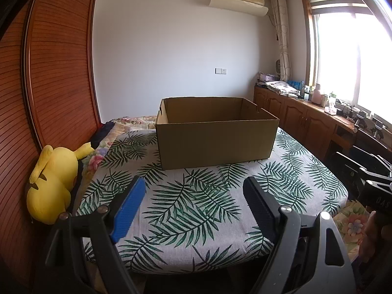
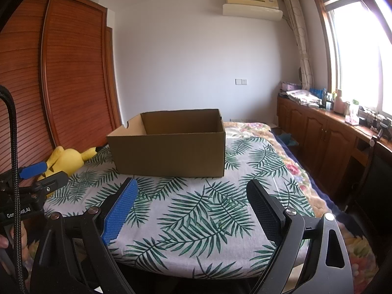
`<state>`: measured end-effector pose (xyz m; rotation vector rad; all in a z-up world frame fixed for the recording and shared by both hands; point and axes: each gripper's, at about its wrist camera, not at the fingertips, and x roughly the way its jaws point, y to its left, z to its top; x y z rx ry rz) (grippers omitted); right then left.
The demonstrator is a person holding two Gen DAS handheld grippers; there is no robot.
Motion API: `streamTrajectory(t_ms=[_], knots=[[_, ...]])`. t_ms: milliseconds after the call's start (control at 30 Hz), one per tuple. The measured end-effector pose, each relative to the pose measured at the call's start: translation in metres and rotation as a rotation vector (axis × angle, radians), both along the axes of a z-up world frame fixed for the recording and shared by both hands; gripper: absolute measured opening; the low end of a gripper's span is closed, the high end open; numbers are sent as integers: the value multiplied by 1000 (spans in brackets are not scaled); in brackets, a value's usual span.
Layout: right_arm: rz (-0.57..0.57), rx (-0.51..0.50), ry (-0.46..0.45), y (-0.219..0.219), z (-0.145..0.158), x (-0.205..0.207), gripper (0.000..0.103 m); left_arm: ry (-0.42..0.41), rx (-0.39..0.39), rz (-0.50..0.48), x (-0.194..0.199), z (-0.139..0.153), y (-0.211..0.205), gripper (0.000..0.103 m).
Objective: Organize snacks
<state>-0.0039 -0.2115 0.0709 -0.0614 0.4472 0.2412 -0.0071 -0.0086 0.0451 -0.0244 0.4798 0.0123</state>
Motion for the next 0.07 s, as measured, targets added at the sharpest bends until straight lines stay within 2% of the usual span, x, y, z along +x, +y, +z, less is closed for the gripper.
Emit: streamTrajectory(t_ms=[67], knots=[[0, -1, 0, 1, 0, 0, 92, 0, 0, 0, 0, 0, 0, 83]])
